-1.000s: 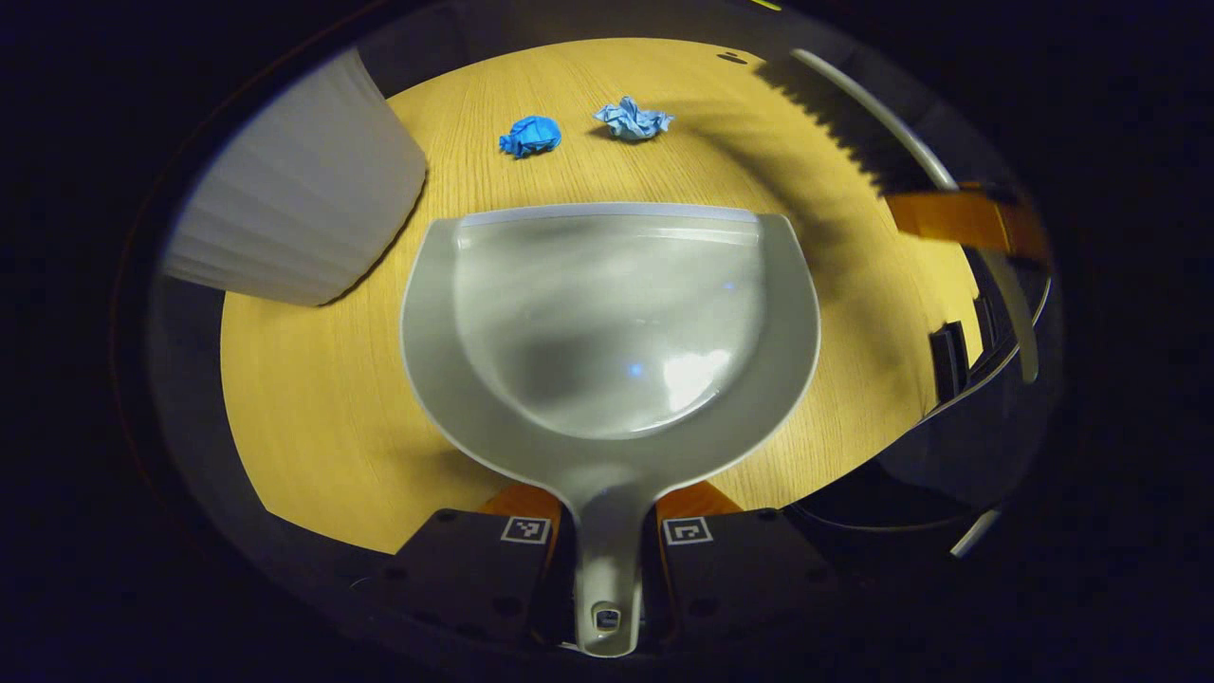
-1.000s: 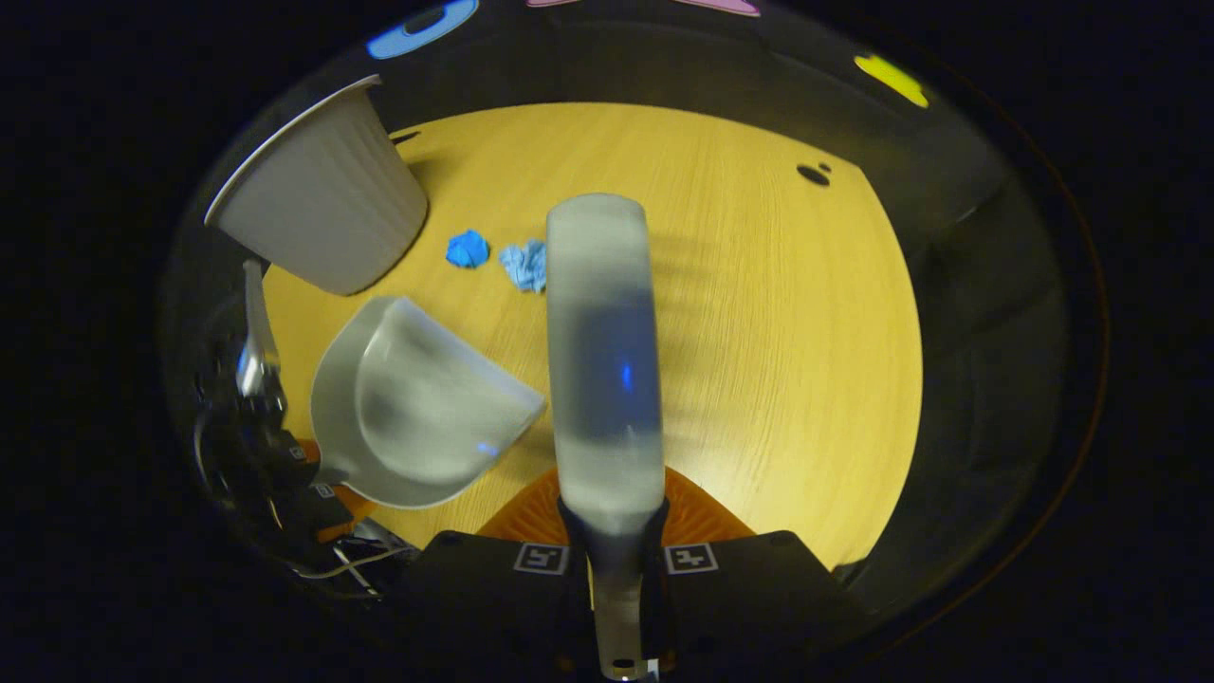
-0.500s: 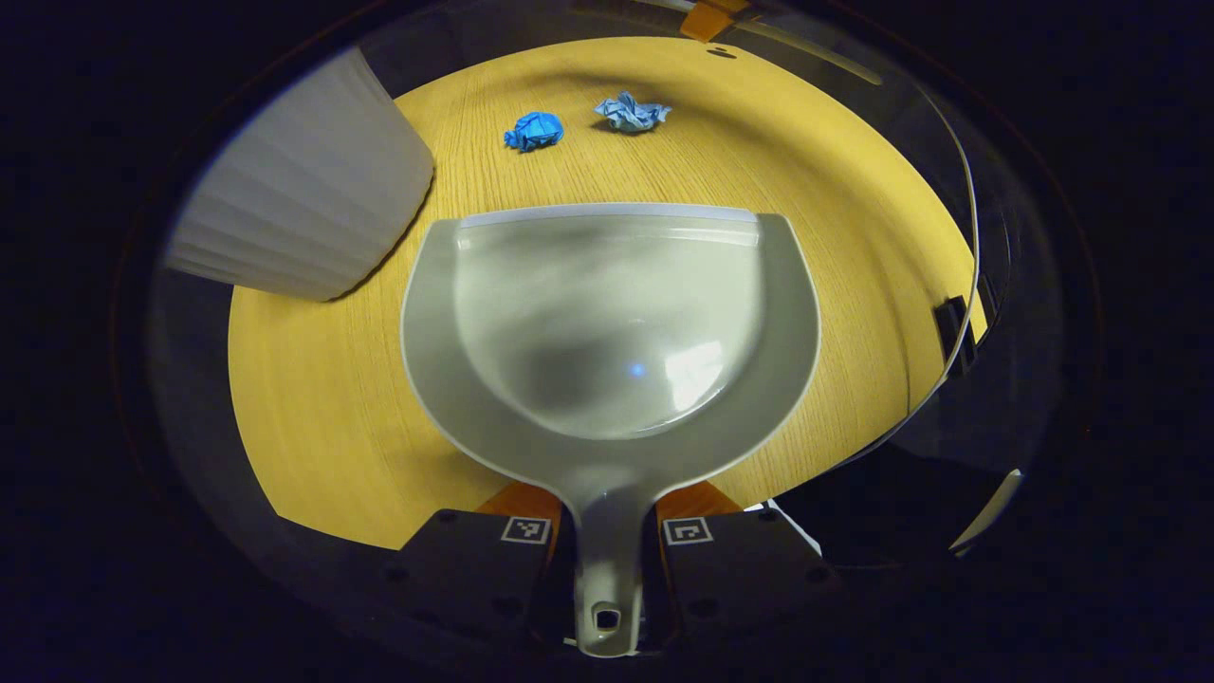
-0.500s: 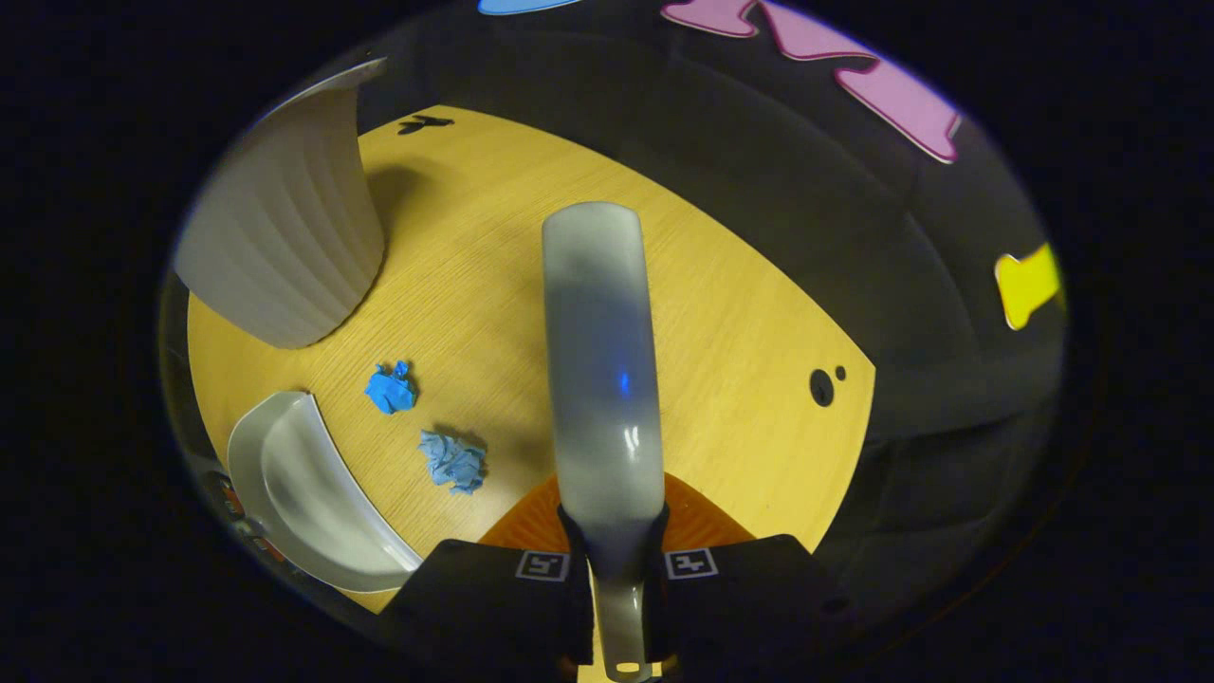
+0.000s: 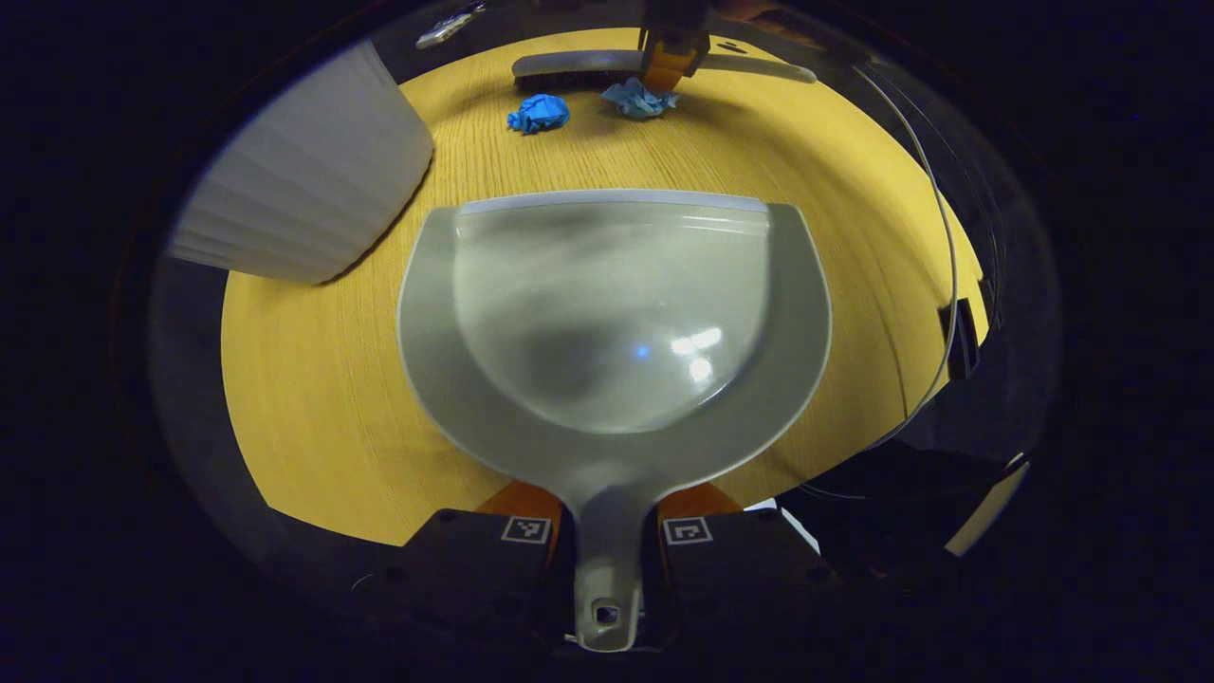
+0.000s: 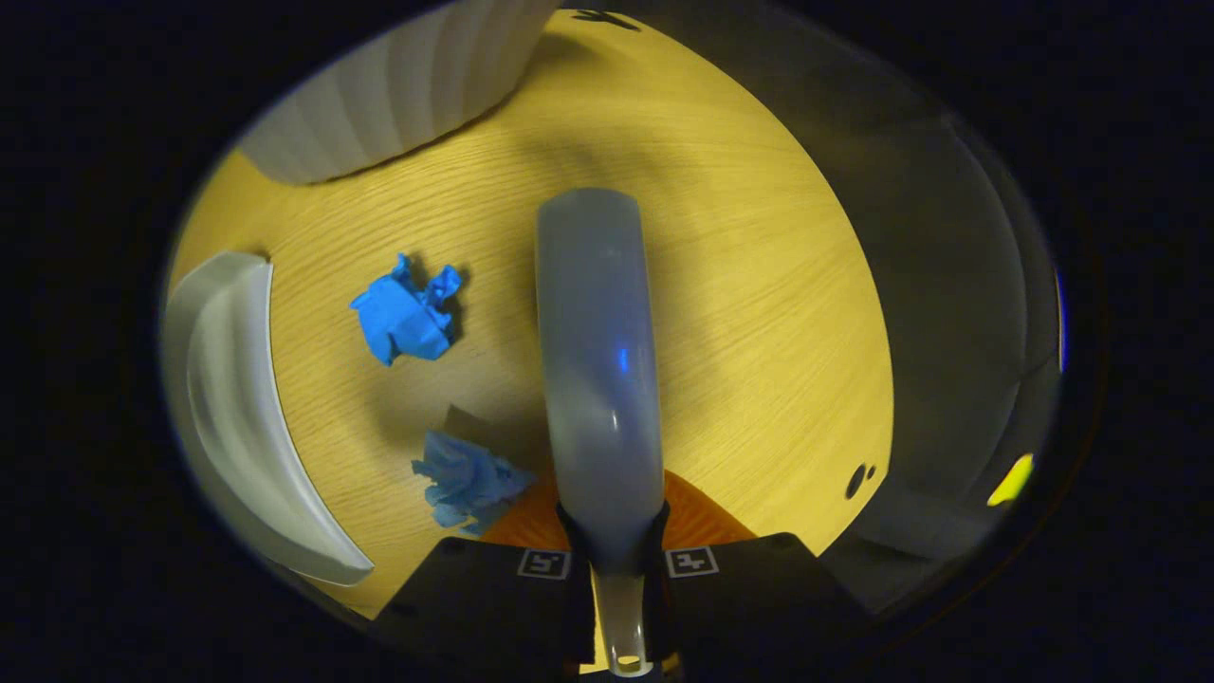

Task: Pick up the small broom and dustpan from the desktop, sweep the trash into the dustpan with the broom, and then empty the trash into the garbage bin.

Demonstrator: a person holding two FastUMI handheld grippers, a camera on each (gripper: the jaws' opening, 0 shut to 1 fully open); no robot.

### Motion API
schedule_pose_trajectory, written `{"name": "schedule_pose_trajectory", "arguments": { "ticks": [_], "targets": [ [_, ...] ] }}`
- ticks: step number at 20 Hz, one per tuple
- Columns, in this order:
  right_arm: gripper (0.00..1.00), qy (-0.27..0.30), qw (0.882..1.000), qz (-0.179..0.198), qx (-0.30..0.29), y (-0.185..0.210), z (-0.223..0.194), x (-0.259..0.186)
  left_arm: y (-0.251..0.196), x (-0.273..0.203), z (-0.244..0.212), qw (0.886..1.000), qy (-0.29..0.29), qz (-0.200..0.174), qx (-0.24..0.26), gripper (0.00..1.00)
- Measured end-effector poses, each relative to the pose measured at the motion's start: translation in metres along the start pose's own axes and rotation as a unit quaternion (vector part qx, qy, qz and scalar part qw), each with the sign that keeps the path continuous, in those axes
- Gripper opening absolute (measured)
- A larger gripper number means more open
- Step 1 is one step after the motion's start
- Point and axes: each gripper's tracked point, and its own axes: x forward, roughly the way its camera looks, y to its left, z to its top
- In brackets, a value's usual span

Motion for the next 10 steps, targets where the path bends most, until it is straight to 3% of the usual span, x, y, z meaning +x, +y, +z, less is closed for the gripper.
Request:
{"name": "schedule_pose_trajectory", "arguments": {
  "ticks": [6, 8, 10],
  "targets": [
    [0.22, -0.001, 0.992, 0.069, -0.107, 0.036, -0.020, -0.024, -0.002, 0.000, -0.002, 1.000, 0.005, -0.002, 0.004, 0.27],
    [0.22, 0.005, 0.986, 0.128, -0.105, 0.049, -0.036, -0.023, -0.004, -0.002, -0.001, 1.000, 0.006, -0.002, 0.006, 0.27],
    [0.22, 0.025, 0.973, 0.213, -0.091, 0.069, -0.054, -0.022, -0.005, -0.001, 0.007, 1.000, -0.014, -0.004, 0.023, 0.26]
  ]
}}
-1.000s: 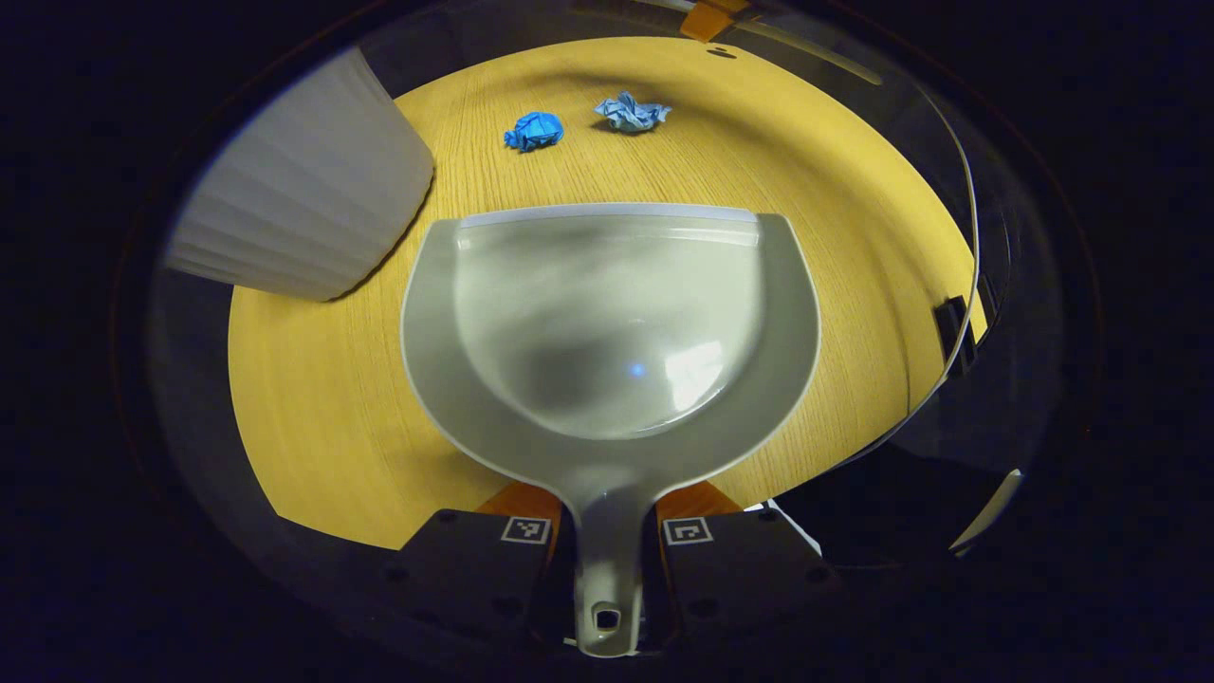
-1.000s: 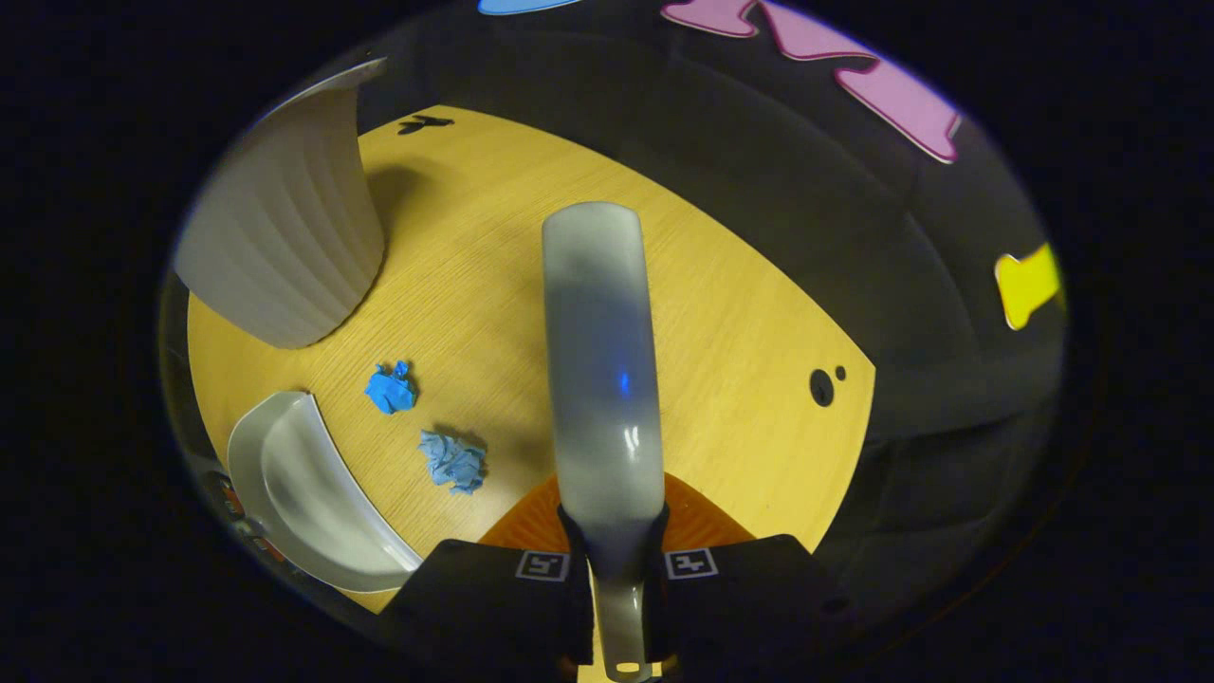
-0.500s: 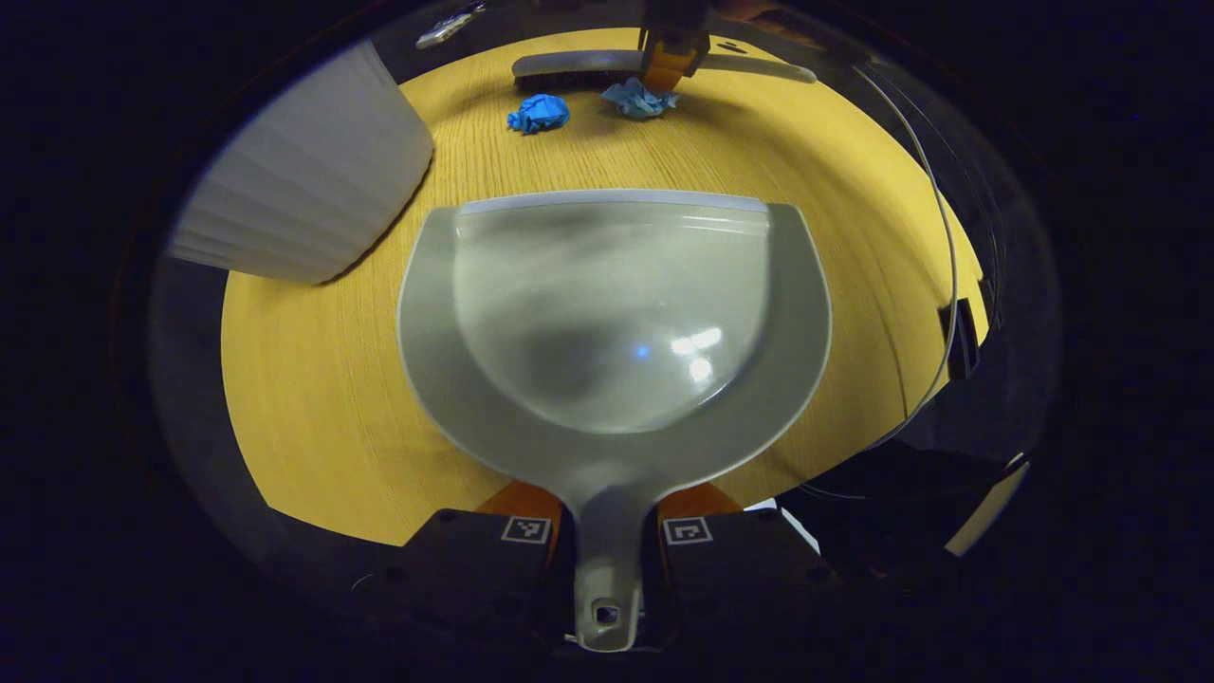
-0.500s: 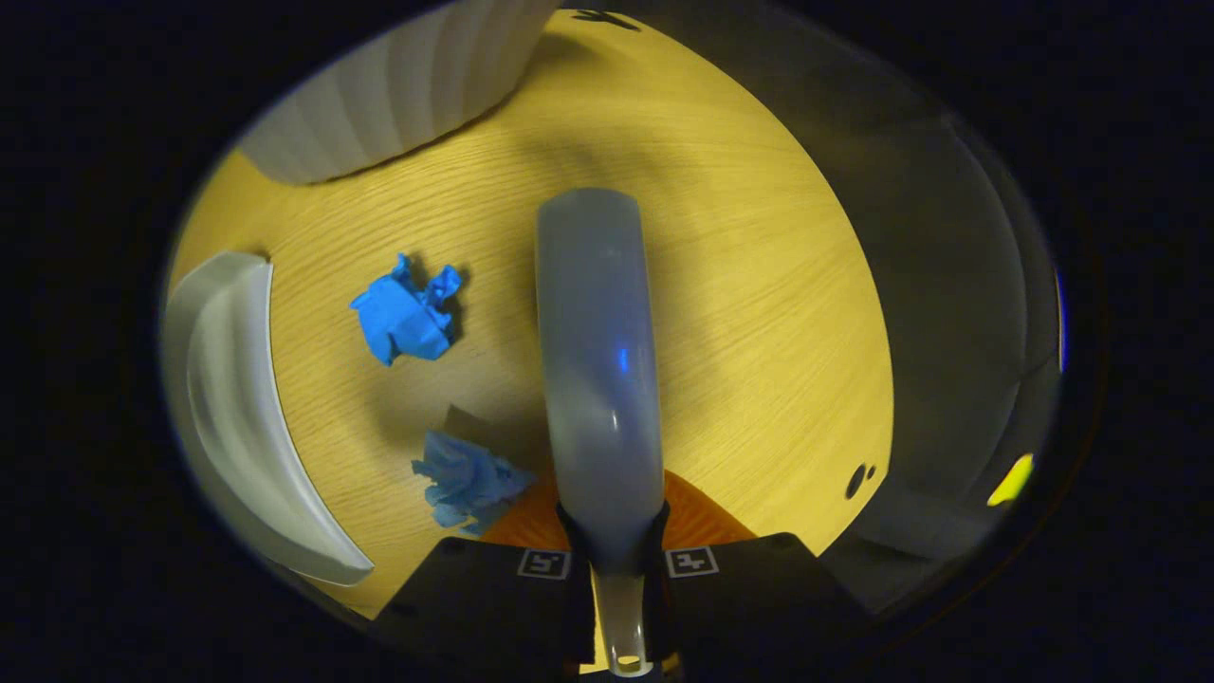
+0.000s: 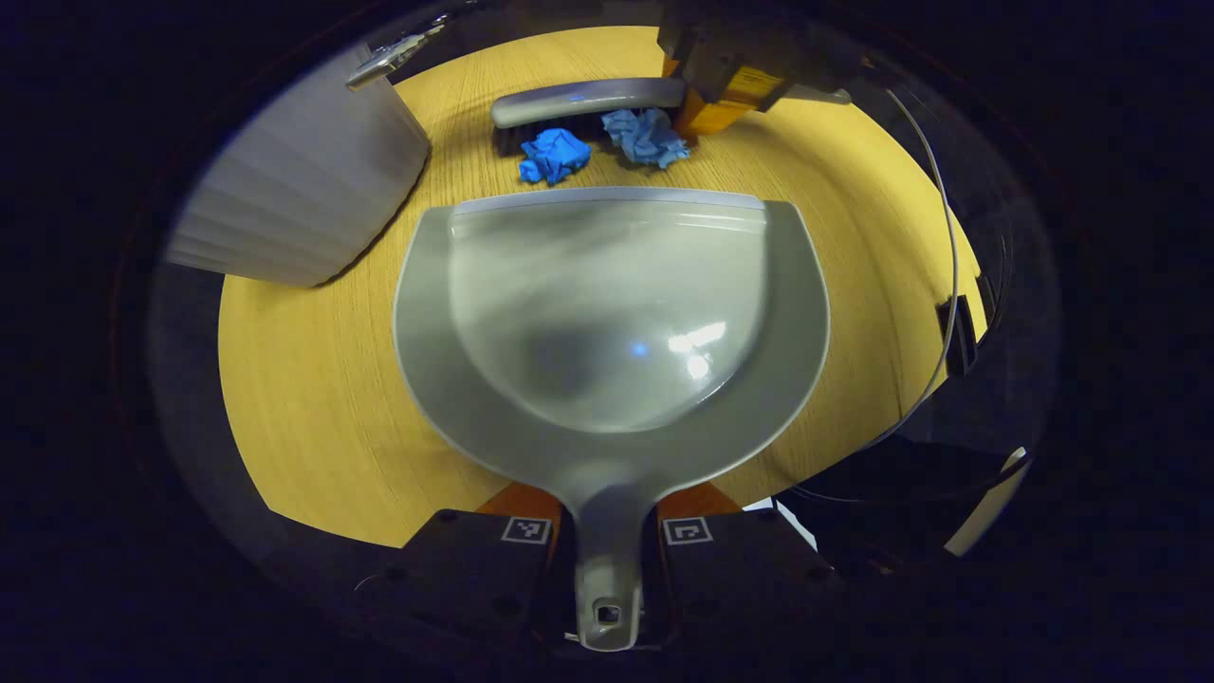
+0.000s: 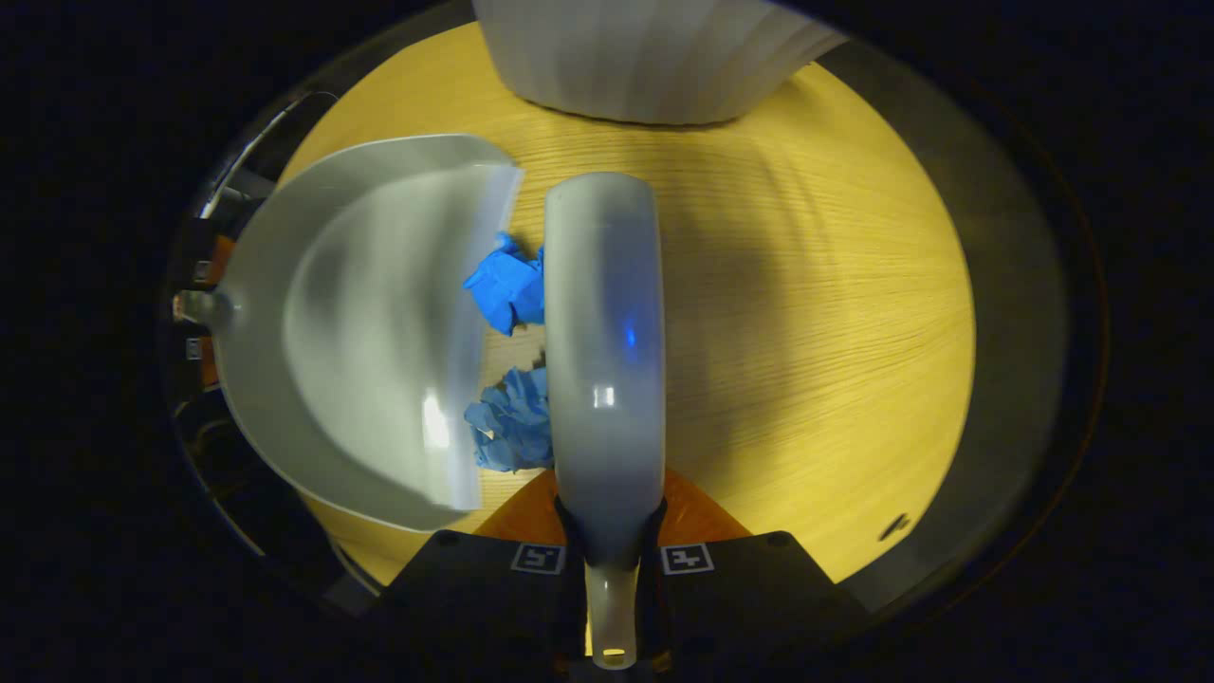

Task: Pick up the small broom and dustpan from the desktop, sweep the trash into the dustpan with the broom, and then empty the trash into the garbage bin.

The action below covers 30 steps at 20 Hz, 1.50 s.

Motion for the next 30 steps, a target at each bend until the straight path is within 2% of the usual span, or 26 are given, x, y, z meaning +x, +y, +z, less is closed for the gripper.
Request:
{"name": "schedule_pose_trajectory", "arguments": {
  "ticks": [3, 4, 6, 8, 9, 12, 14, 16, 18, 20, 24, 27, 29, 30],
  "targets": [
    [0.22, -0.003, 0.995, 0.086, 0.053, 0.002, -0.011, 0.006, 0.003, 0.003, -0.008, 1.000, 0.001, 0.004, 0.009, 0.27],
    [0.18, -0.008, 0.991, 0.109, 0.076, 0.002, -0.016, 0.007, 0.001, 0.000, -0.005, 1.000, -0.002, 0.006, 0.008, 0.27],
    [0.22, -0.038, 0.980, 0.139, 0.136, 0.006, -0.019, 0.007, 0.000, 0.001, -0.008, 1.000, 0.001, 0.008, 0.005, 0.26],
    [0.22, -0.082, 0.959, 0.173, 0.208, 0.009, -0.027, -0.004, 0.001, 0.000, -0.007, 1.000, -0.003, 0.007, 0.009, 0.27],
    [0.22, -0.107, 0.944, 0.193, 0.244, 0.011, -0.037, -0.012, 0.001, 0.000, -0.008, 1.000, -0.006, 0.008, 0.011, 0.27],
    [0.22, -0.184, 0.889, 0.252, 0.334, 0.011, -0.059, -0.037, 0.002, 0.001, -0.009, 1.000, -0.012, 0.008, 0.008, 0.27],
    [0.22, -0.227, 0.871, 0.240, 0.364, 0.005, -0.086, -0.041, 0.001, 0.000, -0.010, 1.000, -0.024, 0.007, 0.010, 0.27],
    [0.22, -0.268, 0.856, 0.197, 0.395, 0.008, -0.109, -0.058, 0.001, -0.002, -0.010, 0.999, -0.046, 0.010, 0.007, 0.27],
    [0.22, -0.306, 0.836, 0.154, 0.428, 0.016, -0.139, -0.078, 0.001, -0.010, -0.007, 0.996, -0.087, 0.024, 0.009, 0.27],
    [0.22, -0.345, 0.809, 0.127, 0.459, 0.027, -0.160, -0.094, -0.004, -0.021, -0.005, 0.991, -0.132, 0.018, 0.017, 0.27],
    [0.22, -0.404, 0.740, 0.115, 0.525, 0.021, -0.195, -0.114, -0.012, -0.092, 0.021, 0.973, -0.224, 0.021, 0.056, 0.27],
    [0.22, -0.433, 0.700, 0.100, 0.558, 0.004, -0.220, -0.121, -0.016, -0.140, 0.037, 0.959, -0.272, 0.035, 0.067, 0.27],
    [0.22, -0.447, 0.686, 0.083, 0.568, -0.008, -0.239, -0.135, -0.001, -0.173, 0.049, 0.953, -0.291, 0.059, 0.061, 0.27],
    [0.21, -0.446, 0.684, 0.076, 0.572, -0.014, -0.246, -0.135, 0.012, -0.189, 0.057, 0.949, -0.299, 0.074, 0.058, 0.27]
  ]
}}
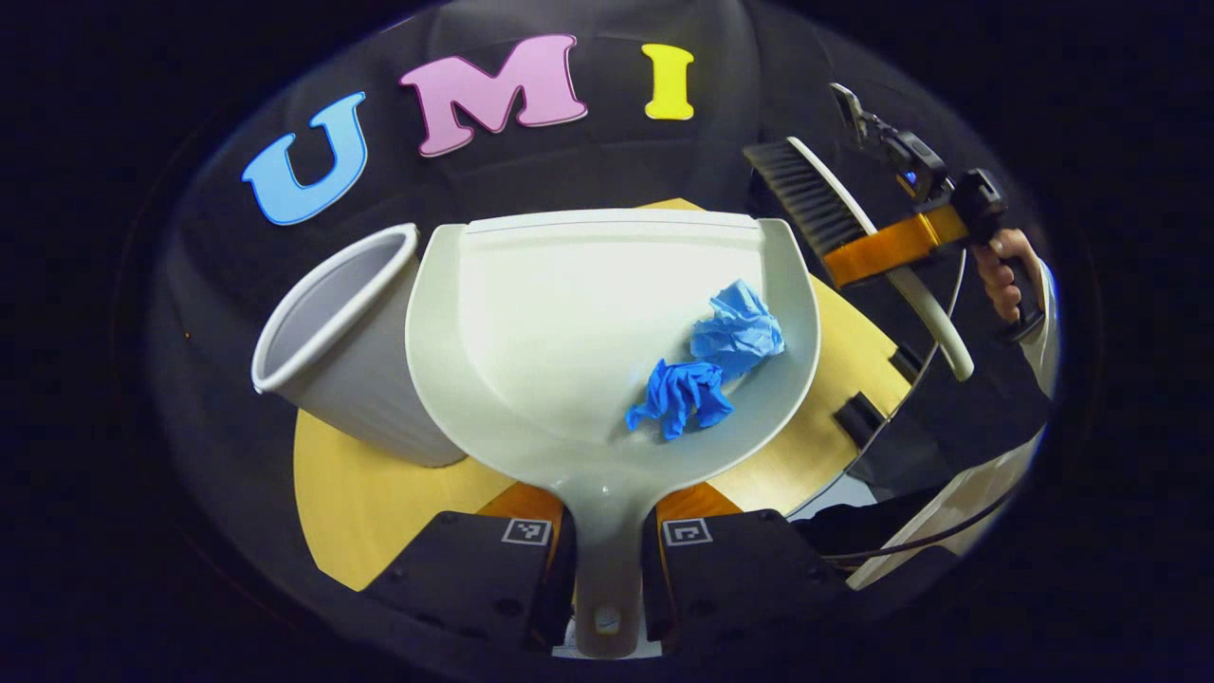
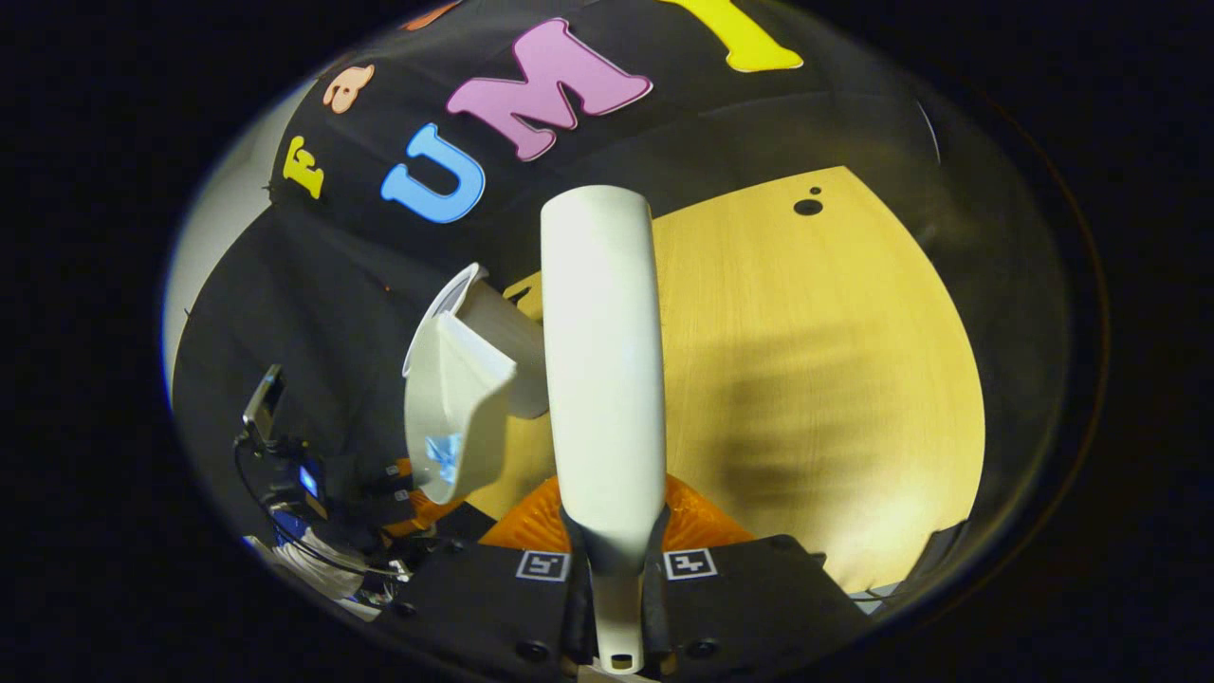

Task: Pick up the small broom and dustpan from the desktop, sweep the trash into the dustpan with the broom, and then empty the trash into the garbage bin.

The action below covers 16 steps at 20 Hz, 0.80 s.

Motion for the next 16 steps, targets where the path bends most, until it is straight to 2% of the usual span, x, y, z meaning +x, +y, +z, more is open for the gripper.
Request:
{"name": "schedule_pose_trajectory", "arguments": {
  "ticks": [3, 8, 10, 12, 16],
  "targets": [
    [0.22, -0.001, 1.000, -0.005, 0.008, -0.004, -0.005, -0.003, 0.069, -0.028, 0.033, 0.998, -0.019, 0.062, 0.023, 0.27],
    [0.22, 0.016, 1.000, -0.007, -0.004, -0.004, -0.021, 0.002, 0.198, -0.075, 0.068, 0.980, 0.005, 0.183, 0.074, 0.26],
    [0.22, 0.020, 1.000, -0.004, -0.007, -0.003, -0.024, 0.003, 0.240, -0.085, 0.082, 0.965, 0.040, 0.236, 0.110, 0.26],
    [0.22, 0.019, 1.000, 0.000, -0.008, -0.003, -0.023, 0.003, 0.273, -0.099, 0.080, 0.944, 0.079, 0.280, 0.157, 0.26],
    [0.22, 0.021, 1.000, -0.002, -0.004, -0.006, -0.027, 0.003, 0.304, -0.108, 0.059, 0.903, 0.160, 0.333, 0.218, 0.26]
  ]
}}
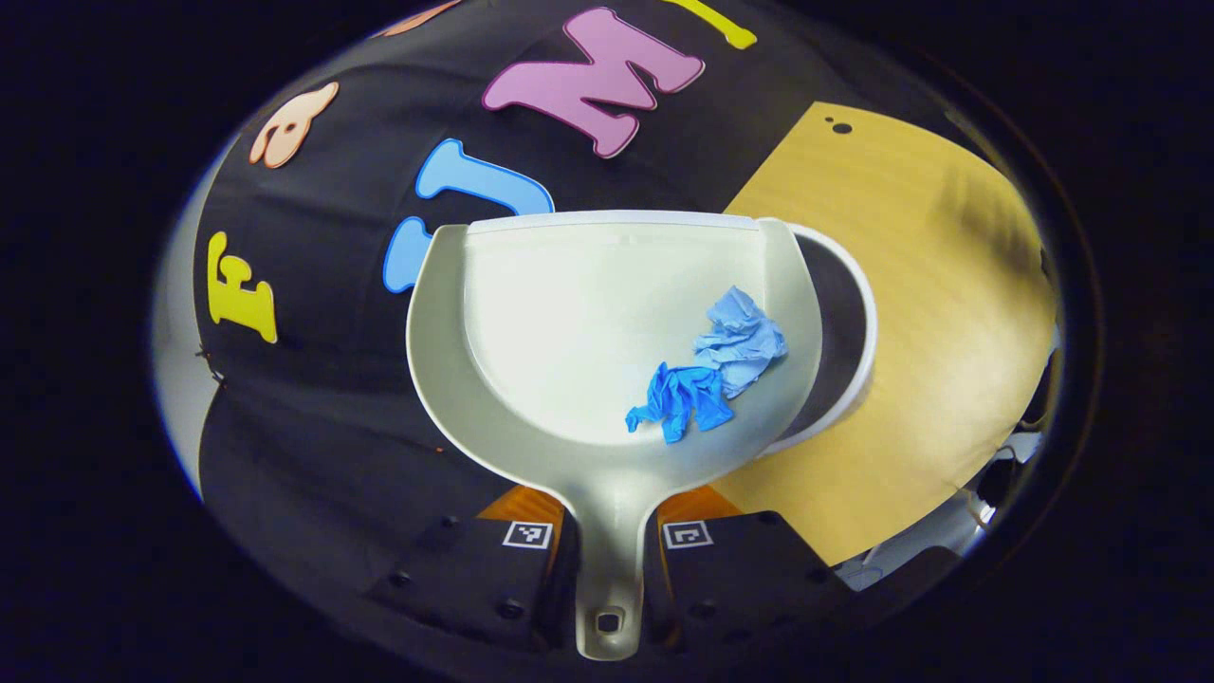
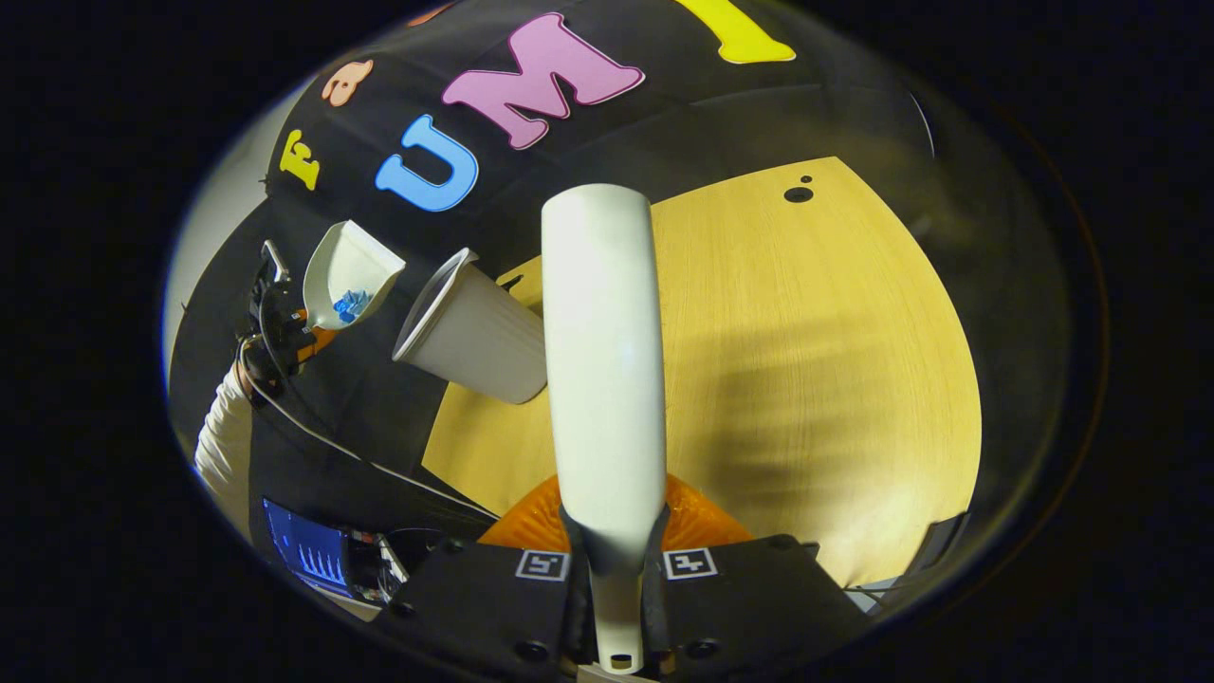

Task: Pick up the small broom and dustpan from the desktop, sweep the trash into the dustpan with the broom, and then empty the trash into the garbage bin.

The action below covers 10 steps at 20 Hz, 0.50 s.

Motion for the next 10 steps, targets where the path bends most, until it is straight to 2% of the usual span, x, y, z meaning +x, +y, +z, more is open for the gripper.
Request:
{"name": "schedule_pose_trajectory", "arguments": {
  "ticks": [3, 6, 8, 10],
  "targets": [
    [0.22, 0.003, 1.000, -0.005, 0.000, -0.008, -0.003, -0.001, 0.008, 0.003, -0.018, 0.996, 0.036, 0.036, 0.069, 0.26],
    [0.22, 0.005, 1.000, -0.009, 0.006, -0.016, -0.005, -0.002, 0.014, 0.004, -0.021, 0.981, 0.053, 0.078, 0.170, 0.26],
    [0.22, 0.004, 1.000, -0.012, 0.010, -0.020, -0.005, -0.003, 0.017, 0.001, -0.014, 0.960, 0.056, 0.115, 0.250, 0.27],
    [0.22, 0.004, 1.000, -0.016, 0.009, -0.023, -0.005, -0.003, 0.021, -0.003, -0.003, 0.918, 0.048, 0.180, 0.350, 0.26]
  ]
}}
